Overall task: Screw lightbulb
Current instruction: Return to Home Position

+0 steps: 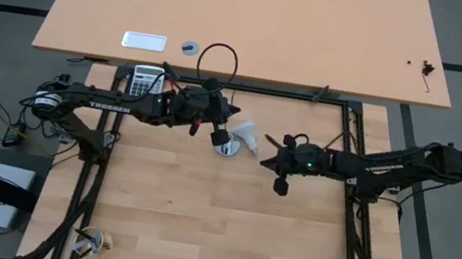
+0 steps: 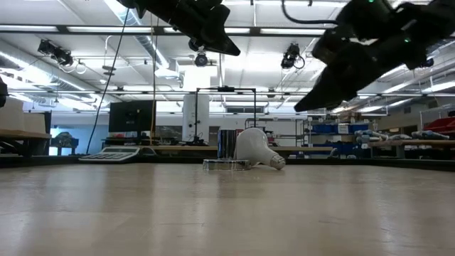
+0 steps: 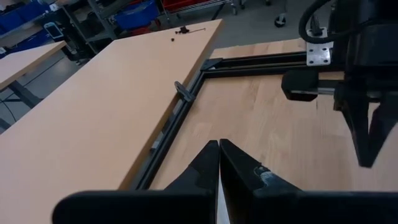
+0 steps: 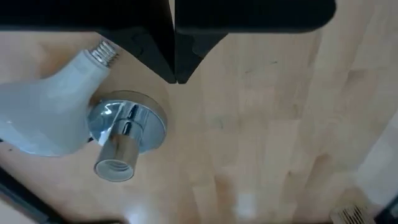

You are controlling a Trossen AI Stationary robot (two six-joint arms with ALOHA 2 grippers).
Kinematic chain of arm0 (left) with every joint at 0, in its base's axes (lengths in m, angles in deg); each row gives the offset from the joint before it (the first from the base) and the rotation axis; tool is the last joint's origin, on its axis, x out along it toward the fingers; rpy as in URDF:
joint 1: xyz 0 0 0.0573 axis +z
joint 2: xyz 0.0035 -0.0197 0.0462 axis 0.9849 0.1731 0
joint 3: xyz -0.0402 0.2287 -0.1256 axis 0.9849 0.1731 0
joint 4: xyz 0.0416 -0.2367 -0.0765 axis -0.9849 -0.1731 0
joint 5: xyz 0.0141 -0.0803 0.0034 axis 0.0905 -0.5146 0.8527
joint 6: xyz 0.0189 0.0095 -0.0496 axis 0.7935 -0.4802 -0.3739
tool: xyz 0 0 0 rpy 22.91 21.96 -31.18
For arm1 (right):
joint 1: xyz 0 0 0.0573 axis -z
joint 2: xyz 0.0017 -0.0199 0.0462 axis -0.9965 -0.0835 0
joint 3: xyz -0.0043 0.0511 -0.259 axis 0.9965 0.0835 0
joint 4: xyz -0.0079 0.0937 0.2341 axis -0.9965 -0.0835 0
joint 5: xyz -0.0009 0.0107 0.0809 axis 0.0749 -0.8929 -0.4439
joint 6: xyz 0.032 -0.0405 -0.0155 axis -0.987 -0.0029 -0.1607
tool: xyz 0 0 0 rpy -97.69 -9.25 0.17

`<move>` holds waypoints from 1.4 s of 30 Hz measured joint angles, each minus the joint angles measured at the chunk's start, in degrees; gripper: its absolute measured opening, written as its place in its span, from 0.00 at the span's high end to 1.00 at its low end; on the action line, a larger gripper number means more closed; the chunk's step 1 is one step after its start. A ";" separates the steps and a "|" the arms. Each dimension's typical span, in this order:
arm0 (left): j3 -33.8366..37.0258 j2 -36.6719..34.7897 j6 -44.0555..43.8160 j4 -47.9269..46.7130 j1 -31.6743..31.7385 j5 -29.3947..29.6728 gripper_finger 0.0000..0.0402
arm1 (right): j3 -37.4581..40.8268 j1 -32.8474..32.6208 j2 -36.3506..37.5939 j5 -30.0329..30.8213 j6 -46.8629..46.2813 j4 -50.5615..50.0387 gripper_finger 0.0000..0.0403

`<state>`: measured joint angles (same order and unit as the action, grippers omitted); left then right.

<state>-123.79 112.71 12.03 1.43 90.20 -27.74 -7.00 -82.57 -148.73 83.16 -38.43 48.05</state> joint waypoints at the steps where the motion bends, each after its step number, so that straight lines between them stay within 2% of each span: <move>1: 0.00 0.00 0.01 0.00 0.00 0.00 0.95 | 1.46 0.00 1.04 0.05 -0.26 1.19 0.99; 9: 0.00 0.00 0.14 0.02 0.00 0.00 0.95 | 12.99 -0.04 13.06 0.22 -0.44 10.84 0.99; 22: 0.00 0.00 0.16 0.00 0.00 0.00 0.95 | 25.27 -0.28 35.92 3.14 0.16 10.42 1.00; 28: 0.00 0.00 0.19 -0.28 0.00 0.02 0.95 | 25.91 -4.11 45.27 10.25 -1.08 -1.70 1.00; 34: 0.00 0.00 0.19 -0.63 0.00 0.00 0.95 | 25.96 -9.38 54.57 14.25 -1.06 -10.13 1.00; 38: 0.00 0.00 0.19 -0.75 0.02 -0.12 0.95 | 25.94 -10.36 58.81 9.37 1.21 -10.60 1.00; 42: 0.00 0.00 0.19 -0.85 0.00 -0.11 0.95 | 25.94 -7.53 60.79 3.52 2.10 -11.39 1.00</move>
<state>-123.79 112.71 12.22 0.58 90.20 -27.85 18.94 -90.11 -87.94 86.68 -36.32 36.65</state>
